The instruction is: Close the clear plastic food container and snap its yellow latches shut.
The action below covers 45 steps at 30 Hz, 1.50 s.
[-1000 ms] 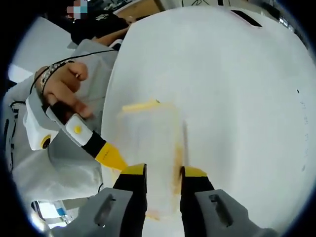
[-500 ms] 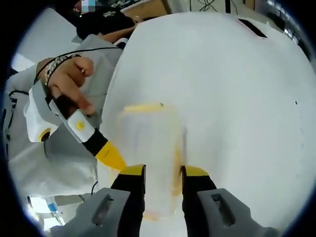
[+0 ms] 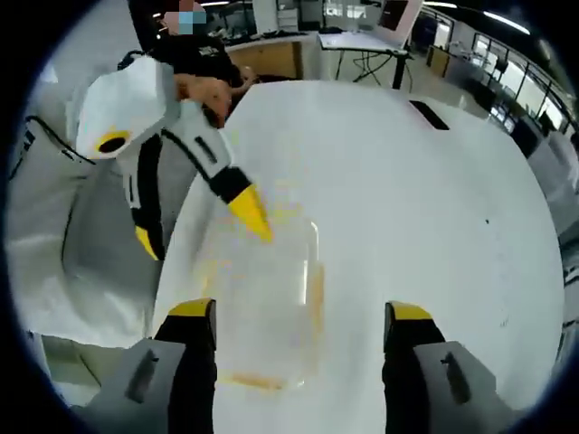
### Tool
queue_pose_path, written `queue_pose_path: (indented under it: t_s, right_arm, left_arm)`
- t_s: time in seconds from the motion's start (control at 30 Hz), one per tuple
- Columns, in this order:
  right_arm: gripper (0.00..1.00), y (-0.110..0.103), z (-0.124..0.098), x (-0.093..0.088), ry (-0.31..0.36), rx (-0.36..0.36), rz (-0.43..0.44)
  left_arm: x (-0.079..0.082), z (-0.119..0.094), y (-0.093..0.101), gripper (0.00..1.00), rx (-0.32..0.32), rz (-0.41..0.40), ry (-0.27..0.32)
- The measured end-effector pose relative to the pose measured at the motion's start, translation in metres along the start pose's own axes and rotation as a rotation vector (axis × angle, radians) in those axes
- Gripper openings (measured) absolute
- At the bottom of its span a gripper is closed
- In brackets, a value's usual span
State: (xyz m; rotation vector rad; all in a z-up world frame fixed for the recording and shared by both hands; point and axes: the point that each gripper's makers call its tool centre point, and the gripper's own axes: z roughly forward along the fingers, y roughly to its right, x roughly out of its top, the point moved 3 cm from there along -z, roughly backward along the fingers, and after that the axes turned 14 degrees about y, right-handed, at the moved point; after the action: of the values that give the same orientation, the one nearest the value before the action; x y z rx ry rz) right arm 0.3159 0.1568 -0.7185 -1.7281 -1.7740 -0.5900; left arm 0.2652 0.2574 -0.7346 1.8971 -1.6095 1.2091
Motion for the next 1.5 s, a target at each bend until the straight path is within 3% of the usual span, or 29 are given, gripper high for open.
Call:
queue_pose_path:
  t_s: [0.1,0.17,0.2,0.27,0.37,0.57,0.73,0.8,0.97,1.07,1.1,1.5]
  right_arm:
    - [0.88,-0.008,-0.001,-0.013,0.001,-0.003,0.007]
    - [0.90,-0.007,-0.001,-0.024,-0.013,-0.043,0.008]
    - [0.90,-0.007,-0.001,-0.031,-0.022,-0.053,-0.005]
    - [0.88,-0.009,0.000,-0.036,-0.019,-0.053,-0.004]
    - [0.88,-0.016,0.003,-0.041,-0.004,-0.040,0.034]
    - [0.90,-0.021,0.015,-0.048,0.002,-0.036,0.036]
    - [0.88,-0.018,0.022,-0.053,-0.029,-0.031,0.025]
    - [0.87,-0.018,0.024,-0.056,-0.045,-0.018,0.023]
    - [0.85,-0.020,0.031,-0.058,-0.068,-0.007,0.012]
    - [0.76,-0.023,0.032,-0.056,-0.076,0.023,-0.014]
    - [0.76,-0.020,0.032,-0.054,-0.070,0.022,-0.042]
    - [0.75,-0.021,0.037,-0.046,-0.068,0.001,-0.013]
  left_arm:
    - [0.002,-0.002,-0.013,0.86,-0.020,-0.033,-0.009]
    - [0.000,0.000,-0.017,0.88,-0.046,-0.045,-0.043]
    - [-0.003,0.002,-0.020,0.86,-0.070,-0.001,-0.085]
    - [-0.004,0.007,-0.022,0.83,-0.096,0.038,-0.108]
    - [0.001,0.021,-0.023,0.83,-0.104,-0.071,-0.079]
    - [-0.005,0.034,-0.019,0.83,-0.177,-0.008,-0.154]
    - [-0.006,0.042,-0.017,0.83,-0.207,0.005,-0.155]
    - [-0.012,0.043,-0.008,0.82,-0.262,0.026,-0.185]
    - [-0.019,0.043,-0.009,0.78,-0.260,0.028,-0.209]
    - [-0.018,0.043,-0.013,0.74,-0.251,0.009,-0.209]
    - [-0.018,0.042,-0.012,0.74,-0.254,0.007,-0.209]
    - [-0.025,0.035,-0.015,0.74,-0.260,0.015,-0.197]
